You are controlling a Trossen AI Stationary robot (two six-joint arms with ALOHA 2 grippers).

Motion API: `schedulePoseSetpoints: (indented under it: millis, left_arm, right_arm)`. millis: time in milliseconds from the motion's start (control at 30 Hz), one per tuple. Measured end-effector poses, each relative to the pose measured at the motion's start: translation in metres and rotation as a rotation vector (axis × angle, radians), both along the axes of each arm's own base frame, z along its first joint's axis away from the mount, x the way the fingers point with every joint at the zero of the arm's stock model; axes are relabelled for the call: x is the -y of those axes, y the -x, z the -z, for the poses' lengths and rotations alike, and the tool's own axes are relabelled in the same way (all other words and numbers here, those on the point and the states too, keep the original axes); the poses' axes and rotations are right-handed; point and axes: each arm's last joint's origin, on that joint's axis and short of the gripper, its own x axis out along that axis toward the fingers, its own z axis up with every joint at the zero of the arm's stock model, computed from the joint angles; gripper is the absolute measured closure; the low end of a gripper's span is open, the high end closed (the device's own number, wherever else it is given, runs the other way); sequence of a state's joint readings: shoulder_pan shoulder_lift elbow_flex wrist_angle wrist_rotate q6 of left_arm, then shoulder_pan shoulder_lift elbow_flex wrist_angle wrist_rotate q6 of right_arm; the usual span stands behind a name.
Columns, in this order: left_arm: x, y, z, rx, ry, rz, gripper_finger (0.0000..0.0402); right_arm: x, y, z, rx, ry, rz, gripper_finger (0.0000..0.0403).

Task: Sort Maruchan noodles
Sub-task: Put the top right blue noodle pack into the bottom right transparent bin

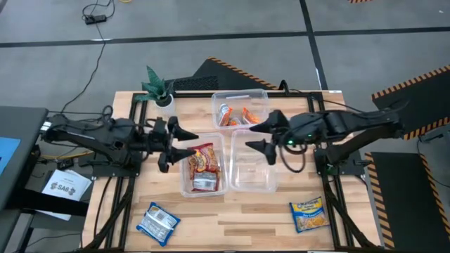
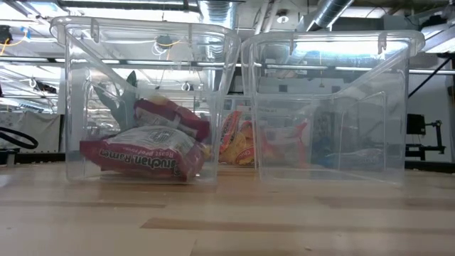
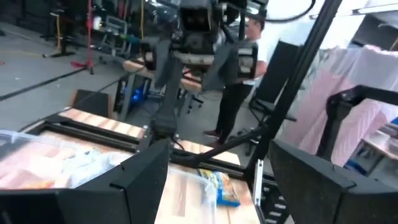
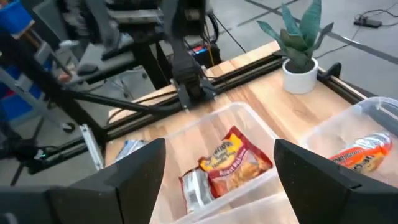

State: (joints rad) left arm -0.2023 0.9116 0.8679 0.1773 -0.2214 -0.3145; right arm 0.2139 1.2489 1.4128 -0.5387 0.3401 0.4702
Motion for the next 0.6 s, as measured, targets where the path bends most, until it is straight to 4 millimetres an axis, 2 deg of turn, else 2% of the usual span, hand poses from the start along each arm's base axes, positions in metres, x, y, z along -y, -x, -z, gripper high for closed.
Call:
schedulePoseSetpoints:
  millis: [233,600]
  left_arm:
    - [-0.004,0.01,0.016,0.053,0.035,-0.051,0.0139]
    - [-0.009,0.034,0.012,0.07,0.069,-0.051,0.0139]
  right_arm:
    - [0.002,0.018,-0.011,0.036,-0.008,-0.009,0.0085]
    - [0.002,0.014,-0.003,-0.02,-0.038,0.013,0.0085]
